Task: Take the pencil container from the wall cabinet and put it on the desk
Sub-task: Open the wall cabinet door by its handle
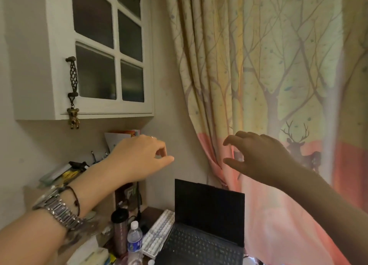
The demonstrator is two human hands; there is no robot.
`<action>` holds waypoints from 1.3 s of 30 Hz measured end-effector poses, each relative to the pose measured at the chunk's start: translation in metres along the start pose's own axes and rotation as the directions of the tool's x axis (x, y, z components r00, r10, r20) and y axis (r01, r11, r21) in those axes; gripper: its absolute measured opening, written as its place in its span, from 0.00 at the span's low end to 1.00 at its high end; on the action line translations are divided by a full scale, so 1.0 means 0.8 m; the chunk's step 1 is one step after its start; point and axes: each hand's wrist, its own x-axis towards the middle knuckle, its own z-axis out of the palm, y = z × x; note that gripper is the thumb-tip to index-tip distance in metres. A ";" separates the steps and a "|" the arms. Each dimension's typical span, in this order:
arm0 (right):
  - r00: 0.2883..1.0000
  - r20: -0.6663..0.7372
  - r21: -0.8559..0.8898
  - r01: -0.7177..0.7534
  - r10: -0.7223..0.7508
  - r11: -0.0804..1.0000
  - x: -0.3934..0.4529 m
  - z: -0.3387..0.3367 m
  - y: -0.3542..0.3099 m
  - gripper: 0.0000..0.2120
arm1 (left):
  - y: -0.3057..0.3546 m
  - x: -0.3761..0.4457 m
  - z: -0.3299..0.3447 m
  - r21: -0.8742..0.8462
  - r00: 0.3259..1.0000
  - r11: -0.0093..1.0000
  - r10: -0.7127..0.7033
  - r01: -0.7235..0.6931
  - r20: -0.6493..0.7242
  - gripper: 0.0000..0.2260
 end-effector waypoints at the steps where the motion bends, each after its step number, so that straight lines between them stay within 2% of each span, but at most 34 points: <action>1: 1.000 -0.018 0.012 0.016 -0.016 1.000 0.012 0.009 0.004 0.19 | -0.007 0.006 0.004 0.018 1.000 1.000 -0.021 0.021 -0.009 0.16; 12: 0.974 -0.129 0.150 0.205 -0.187 0.967 0.148 0.117 0.032 0.21 | -0.058 0.076 0.034 0.167 0.972 0.959 -0.219 0.230 -0.082 0.14; 21: 0.916 -0.241 0.368 0.391 -0.319 0.844 0.231 0.145 -0.025 0.17 | -0.093 0.065 0.003 0.335 0.918 0.856 -0.387 0.394 -0.090 0.16; 27: 0.882 -0.300 0.414 0.463 -0.363 0.784 0.273 0.155 -0.065 0.18 | -0.128 0.055 0.002 0.369 0.868 0.789 -0.479 0.492 -0.133 0.15; 34: 0.851 -0.387 0.410 0.503 -0.355 0.761 0.323 0.161 -0.116 0.22 | -0.195 0.065 0.017 0.372 0.853 0.768 -0.489 0.521 -0.185 0.15; 39: 0.847 -0.399 0.407 0.507 -0.352 0.759 0.386 0.185 -0.177 0.23 | -0.285 0.084 0.031 0.387 0.856 0.764 -0.459 0.517 -0.237 0.14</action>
